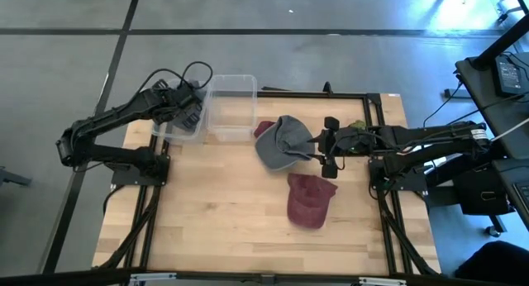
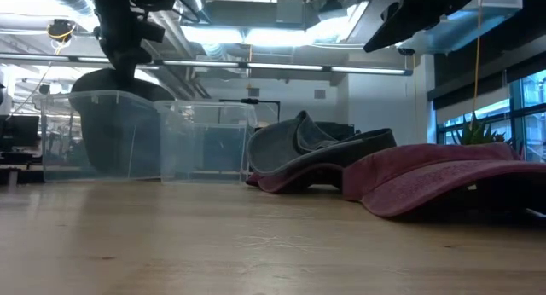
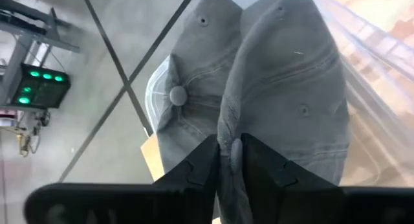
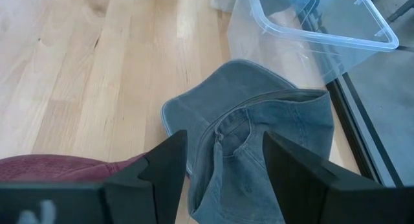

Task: Pick & Place hat
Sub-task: Put the bottom gray cap into the left transparent bin, then put the bottom red cap into the right transparent bin

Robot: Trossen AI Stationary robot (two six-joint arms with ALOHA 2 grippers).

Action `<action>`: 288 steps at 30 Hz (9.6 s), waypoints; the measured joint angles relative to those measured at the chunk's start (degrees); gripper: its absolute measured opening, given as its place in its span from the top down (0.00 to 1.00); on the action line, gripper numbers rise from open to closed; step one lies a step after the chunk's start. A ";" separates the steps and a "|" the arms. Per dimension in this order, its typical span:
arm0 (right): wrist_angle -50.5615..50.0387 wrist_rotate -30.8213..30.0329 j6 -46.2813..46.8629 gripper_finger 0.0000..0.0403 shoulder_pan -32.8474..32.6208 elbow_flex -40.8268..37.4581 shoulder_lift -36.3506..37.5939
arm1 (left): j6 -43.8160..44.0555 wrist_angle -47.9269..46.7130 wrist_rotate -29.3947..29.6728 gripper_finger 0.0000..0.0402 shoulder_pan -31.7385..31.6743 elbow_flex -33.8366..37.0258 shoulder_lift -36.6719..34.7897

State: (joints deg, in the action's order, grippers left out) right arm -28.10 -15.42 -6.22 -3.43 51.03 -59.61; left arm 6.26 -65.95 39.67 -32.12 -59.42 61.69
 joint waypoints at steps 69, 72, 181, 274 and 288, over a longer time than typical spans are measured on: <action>5.61 9.14 35.68 0.50 -3.70 -18.10 -13.64 | 0.00 51.46 -27.81 0.43 16.20 7.79 -3.43; 11.03 9.00 32.09 0.50 -4.26 -19.14 -17.12 | 0.00 51.45 -27.79 0.44 17.89 8.20 -3.43; 1.16 -5.60 -12.32 0.88 1.14 29.30 -22.86 | -11.76 54.35 -44.64 0.97 23.67 -11.98 17.66; -28.07 -9.43 13.14 0.44 0.74 29.20 -16.96 | -20.81 81.51 -13.50 0.64 -6.61 17.70 16.19; -29.67 -9.46 13.29 0.44 0.87 29.20 -17.36 | -15.69 74.67 -17.30 0.64 -7.26 17.70 10.03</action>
State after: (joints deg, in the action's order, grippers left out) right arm -57.76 -24.88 7.07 -2.57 80.23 -76.97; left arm -9.43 8.71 22.37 -39.37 -41.71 71.73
